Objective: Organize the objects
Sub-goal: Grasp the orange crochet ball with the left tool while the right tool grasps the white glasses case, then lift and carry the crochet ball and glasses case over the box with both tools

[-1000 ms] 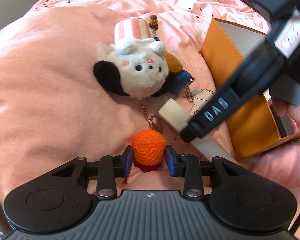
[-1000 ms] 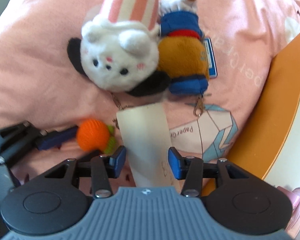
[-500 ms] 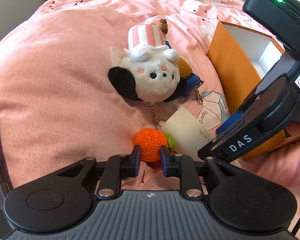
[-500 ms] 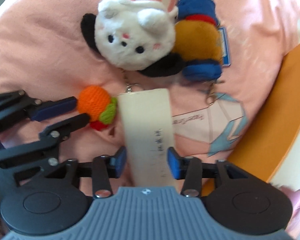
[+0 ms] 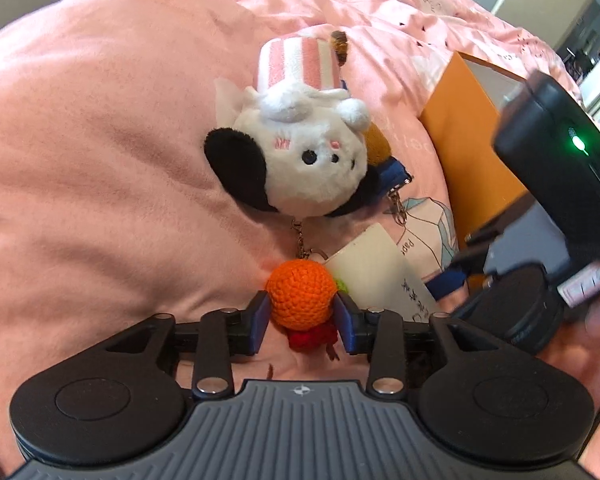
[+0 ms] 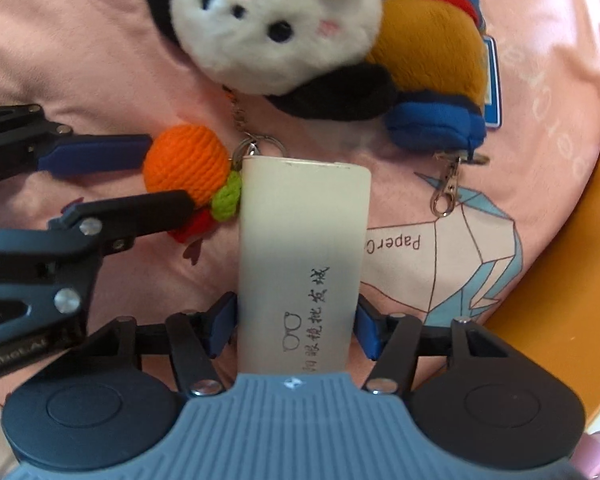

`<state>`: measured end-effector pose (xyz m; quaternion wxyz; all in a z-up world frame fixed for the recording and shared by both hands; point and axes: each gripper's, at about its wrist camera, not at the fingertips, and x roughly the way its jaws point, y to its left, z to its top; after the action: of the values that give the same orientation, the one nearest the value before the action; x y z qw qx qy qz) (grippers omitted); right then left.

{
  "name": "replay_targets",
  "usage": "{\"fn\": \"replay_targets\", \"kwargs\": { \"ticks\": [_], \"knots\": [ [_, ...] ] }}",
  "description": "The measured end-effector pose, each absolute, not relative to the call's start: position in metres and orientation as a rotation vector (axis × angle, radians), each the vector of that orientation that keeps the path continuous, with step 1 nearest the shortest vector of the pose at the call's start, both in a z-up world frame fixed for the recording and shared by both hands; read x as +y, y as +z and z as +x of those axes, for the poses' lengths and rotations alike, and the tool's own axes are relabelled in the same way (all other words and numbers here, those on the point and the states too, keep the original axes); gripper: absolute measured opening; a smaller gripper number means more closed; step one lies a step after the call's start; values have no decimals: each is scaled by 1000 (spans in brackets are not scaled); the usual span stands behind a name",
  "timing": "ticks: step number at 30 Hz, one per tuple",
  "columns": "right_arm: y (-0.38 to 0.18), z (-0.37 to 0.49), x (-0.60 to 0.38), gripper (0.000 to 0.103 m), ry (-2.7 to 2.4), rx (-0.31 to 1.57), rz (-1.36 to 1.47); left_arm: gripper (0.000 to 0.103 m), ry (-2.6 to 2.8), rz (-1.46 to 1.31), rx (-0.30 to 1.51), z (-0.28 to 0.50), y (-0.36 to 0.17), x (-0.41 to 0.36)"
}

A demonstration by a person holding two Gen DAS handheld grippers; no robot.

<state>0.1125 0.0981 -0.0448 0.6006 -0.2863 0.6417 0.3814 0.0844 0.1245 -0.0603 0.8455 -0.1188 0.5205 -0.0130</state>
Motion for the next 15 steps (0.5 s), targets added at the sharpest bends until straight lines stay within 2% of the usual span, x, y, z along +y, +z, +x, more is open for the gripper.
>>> {"fn": "replay_targets", "kwargs": {
  "ticks": [9,10,15],
  "knots": [
    [-40,113,95,62,846,1439,-599,49,-11,-245,1077,89,-64,124],
    [-39,113,94,62,844,1431,-590,44,-19,-253,1073,88,-63,125],
    [-25,108,88,62,855,1372,-567,42,-17,-240,1059,83,-56,121]
  ]
}}
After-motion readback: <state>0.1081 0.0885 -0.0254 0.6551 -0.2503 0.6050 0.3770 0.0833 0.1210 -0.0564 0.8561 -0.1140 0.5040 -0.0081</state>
